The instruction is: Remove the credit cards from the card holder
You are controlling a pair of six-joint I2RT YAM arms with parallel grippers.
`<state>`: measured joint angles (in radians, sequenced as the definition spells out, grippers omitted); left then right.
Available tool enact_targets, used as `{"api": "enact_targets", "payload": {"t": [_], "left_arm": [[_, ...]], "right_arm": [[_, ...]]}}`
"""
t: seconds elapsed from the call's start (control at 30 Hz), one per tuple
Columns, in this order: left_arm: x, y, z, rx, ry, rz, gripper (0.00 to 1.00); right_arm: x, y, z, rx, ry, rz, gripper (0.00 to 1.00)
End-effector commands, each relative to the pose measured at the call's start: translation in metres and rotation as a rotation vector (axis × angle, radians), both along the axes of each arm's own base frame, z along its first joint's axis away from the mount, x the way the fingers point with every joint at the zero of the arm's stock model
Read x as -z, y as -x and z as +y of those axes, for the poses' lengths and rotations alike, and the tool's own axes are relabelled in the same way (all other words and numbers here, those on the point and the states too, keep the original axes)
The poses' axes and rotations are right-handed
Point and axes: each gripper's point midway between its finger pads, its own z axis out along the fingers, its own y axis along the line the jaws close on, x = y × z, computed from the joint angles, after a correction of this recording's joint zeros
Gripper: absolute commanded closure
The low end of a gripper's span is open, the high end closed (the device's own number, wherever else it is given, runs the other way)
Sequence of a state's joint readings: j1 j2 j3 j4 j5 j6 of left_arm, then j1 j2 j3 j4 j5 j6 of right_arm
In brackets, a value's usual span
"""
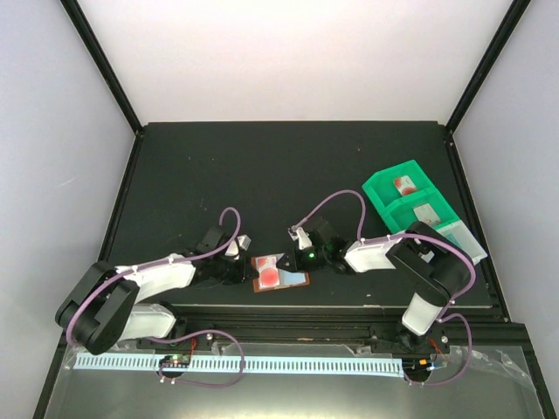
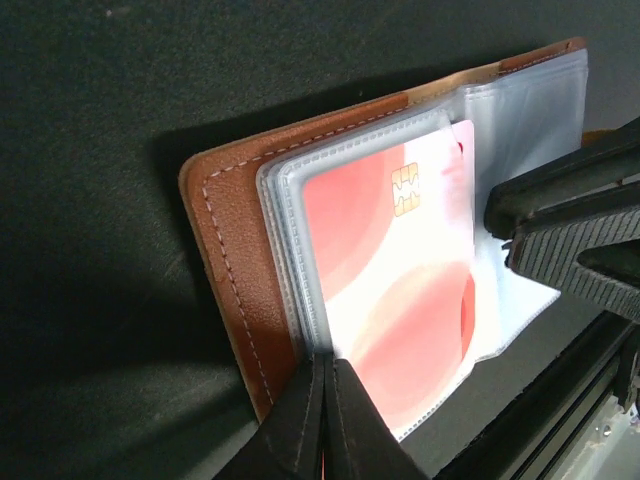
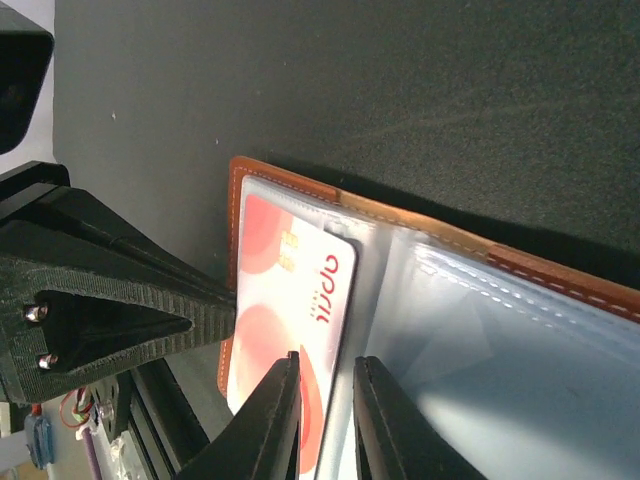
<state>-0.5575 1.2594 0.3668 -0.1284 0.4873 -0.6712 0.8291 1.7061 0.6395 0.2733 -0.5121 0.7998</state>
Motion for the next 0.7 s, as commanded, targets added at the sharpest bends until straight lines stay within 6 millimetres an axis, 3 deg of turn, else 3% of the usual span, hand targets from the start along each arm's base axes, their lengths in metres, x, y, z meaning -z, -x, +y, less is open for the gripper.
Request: {"api": "enact_targets", "payload": {"t": [0.0, 0.37, 0.53, 0.67], "left_arm": [[0.012, 0.002, 0.002, -0.013, -0.01, 0.024, 0.98], [0.022, 0.007, 0.01, -0.039, -0.04, 0.04, 0.98], [0.023, 0.004, 0.011, -0.044, -0.053, 0.035, 0.98], [0.029, 0.005, 0.013, -0.048, -0.074, 0.056, 0.98]], "right_arm": [[0.001, 0.001, 0.005, -0.006, -0.017, 0.024, 0.82], [0.011, 0.003, 0.009, -0.013, -0.028, 0.057, 0.81], [0.01, 0.002, 0.008, -0.012, -0.028, 0.043, 0.97], [0.013, 0.0, 0.002, -0.009, 0.008, 0.018, 0.99]]}}
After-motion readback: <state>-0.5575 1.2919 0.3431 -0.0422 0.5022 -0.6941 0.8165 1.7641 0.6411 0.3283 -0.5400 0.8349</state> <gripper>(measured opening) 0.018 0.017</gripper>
